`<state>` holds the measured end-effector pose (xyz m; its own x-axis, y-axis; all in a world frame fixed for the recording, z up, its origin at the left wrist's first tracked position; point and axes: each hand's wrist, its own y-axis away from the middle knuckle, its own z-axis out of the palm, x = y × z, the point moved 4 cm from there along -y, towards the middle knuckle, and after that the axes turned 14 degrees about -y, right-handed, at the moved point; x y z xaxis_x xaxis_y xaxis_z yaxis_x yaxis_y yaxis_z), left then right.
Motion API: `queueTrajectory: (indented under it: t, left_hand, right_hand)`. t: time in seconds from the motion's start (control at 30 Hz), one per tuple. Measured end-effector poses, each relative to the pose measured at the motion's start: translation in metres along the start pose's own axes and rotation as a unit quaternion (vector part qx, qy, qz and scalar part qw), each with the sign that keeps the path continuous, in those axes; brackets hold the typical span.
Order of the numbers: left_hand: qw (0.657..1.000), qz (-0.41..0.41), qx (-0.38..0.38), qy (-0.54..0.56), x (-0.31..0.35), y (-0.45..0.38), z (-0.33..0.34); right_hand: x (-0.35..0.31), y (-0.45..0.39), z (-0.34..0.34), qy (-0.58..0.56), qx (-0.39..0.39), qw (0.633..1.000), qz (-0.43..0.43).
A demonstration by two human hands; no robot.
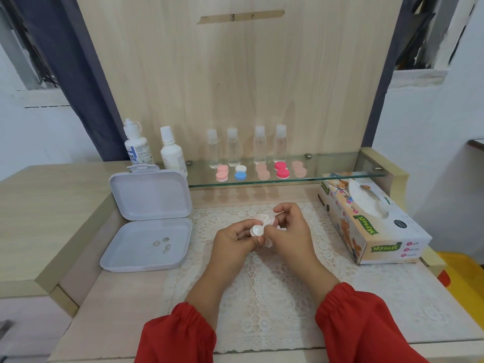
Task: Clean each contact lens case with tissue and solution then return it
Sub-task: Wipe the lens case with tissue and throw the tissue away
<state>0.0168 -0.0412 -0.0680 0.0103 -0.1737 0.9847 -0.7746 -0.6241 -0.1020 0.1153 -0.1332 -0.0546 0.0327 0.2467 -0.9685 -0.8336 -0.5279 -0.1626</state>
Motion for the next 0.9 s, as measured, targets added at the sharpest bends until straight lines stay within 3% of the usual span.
queueTrajectory:
  t: [0.1, 0.17, 0.27, 0.47, 0.57, 0.73, 0.9]
  left_hand:
    - [1.0, 0.004, -0.013, 0.002, -0.002, 0.002, 0.003]
    - [1.0, 0.005, 0.006, 0.013, -0.002, 0.001, 0.0]
    - [0.999, 0.012, 0.039, 0.016, -0.001, -0.002, -0.004]
    - [0.998, 0.02, 0.052, 0.007, 0.0, -0.002, -0.003]
    - [0.998, 0.021, 0.051, -0.005, -0.002, -0.003, -0.003]
    - [0.998, 0.035, 0.051, -0.015, -0.001, -0.003, -0.003]
    - [0.999, 0.024, 0.037, 0.003, 0.002, -0.001, -0.001]
  right_hand:
    - [0.005, -0.008, -0.015, -0.062, 0.086, 0.994, 0.015]
    - [0.012, -0.014, -0.027, -0.178, 0.121, 0.974, 0.069]
    - [0.013, -0.014, -0.03, -0.322, 0.078, 0.931, 0.152]
    - [0.013, 0.005, -0.005, -0.362, -0.076, 0.871, 0.323]
    - [0.012, 0.006, -0.004, -0.363, -0.086, 0.867, 0.33]
    - [0.018, -0.002, -0.013, -0.354, -0.008, 0.893, 0.277]
    - [0.017, 0.007, -0.003, -0.332, -0.121, 0.867, 0.352]
